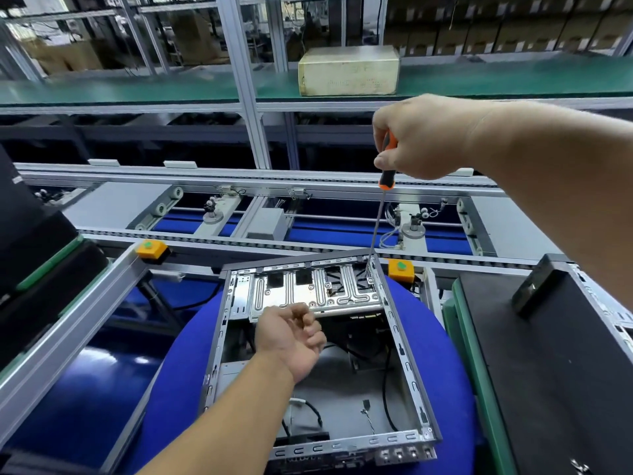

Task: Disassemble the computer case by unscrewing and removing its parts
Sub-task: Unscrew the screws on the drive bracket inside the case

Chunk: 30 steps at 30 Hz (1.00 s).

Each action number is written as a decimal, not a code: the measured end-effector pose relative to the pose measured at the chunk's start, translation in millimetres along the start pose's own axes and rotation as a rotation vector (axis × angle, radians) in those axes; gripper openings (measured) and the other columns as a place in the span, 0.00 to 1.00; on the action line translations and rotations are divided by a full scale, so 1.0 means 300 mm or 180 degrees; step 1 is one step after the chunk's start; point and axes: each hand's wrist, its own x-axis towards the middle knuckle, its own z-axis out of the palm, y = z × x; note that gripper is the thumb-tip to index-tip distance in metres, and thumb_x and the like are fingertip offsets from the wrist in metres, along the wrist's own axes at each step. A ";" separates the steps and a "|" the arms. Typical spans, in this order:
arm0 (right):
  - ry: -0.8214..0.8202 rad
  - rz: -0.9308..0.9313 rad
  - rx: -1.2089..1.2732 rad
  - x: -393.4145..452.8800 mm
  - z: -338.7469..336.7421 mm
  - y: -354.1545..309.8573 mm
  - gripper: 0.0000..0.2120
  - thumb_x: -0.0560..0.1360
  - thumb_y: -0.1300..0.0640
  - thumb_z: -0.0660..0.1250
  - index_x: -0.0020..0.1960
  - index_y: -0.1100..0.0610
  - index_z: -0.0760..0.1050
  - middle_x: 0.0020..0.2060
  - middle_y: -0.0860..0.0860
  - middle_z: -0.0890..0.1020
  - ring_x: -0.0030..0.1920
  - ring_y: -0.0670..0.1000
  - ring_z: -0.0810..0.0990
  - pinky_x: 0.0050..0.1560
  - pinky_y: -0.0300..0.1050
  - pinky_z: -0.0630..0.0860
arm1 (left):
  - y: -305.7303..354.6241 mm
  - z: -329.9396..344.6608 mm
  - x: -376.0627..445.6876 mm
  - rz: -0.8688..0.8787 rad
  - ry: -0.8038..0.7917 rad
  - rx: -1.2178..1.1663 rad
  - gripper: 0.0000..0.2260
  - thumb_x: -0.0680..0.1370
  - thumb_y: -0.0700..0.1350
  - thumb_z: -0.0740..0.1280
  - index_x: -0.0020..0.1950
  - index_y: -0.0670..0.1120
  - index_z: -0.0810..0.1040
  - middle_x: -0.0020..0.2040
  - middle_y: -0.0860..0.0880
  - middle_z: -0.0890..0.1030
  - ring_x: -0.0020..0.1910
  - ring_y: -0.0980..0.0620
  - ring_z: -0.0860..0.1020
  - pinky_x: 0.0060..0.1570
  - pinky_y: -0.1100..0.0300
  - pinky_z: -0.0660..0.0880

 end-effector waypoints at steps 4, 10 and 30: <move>-0.0016 0.0086 -0.0036 0.007 0.021 0.027 0.06 0.79 0.45 0.67 0.49 0.46 0.74 0.43 0.46 0.77 0.44 0.53 0.75 0.42 0.50 0.72 | 0.000 -0.118 -0.040 -0.0080 0.0307 0.0174 0.05 0.70 0.36 0.58 0.41 0.46 0.68 0.31 0.49 0.65 0.24 0.53 0.59 0.21 0.62 0.54; -0.0053 0.0095 -0.0051 0.015 0.021 0.036 0.06 0.79 0.45 0.68 0.50 0.46 0.74 0.43 0.46 0.77 0.43 0.51 0.75 0.42 0.49 0.72 | 0.010 -0.211 -0.112 0.0077 0.0195 0.0516 0.07 0.70 0.34 0.61 0.37 0.46 0.69 0.31 0.49 0.64 0.26 0.53 0.58 0.20 0.61 0.55; 0.0059 -0.0821 -0.0211 -0.044 0.067 -0.141 0.08 0.80 0.46 0.65 0.48 0.47 0.68 0.39 0.44 0.72 0.38 0.48 0.70 0.34 0.47 0.63 | 0.048 -0.245 -0.137 0.0575 0.0019 0.1019 0.13 0.73 0.35 0.57 0.34 0.43 0.78 0.30 0.47 0.62 0.26 0.52 0.58 0.22 0.60 0.57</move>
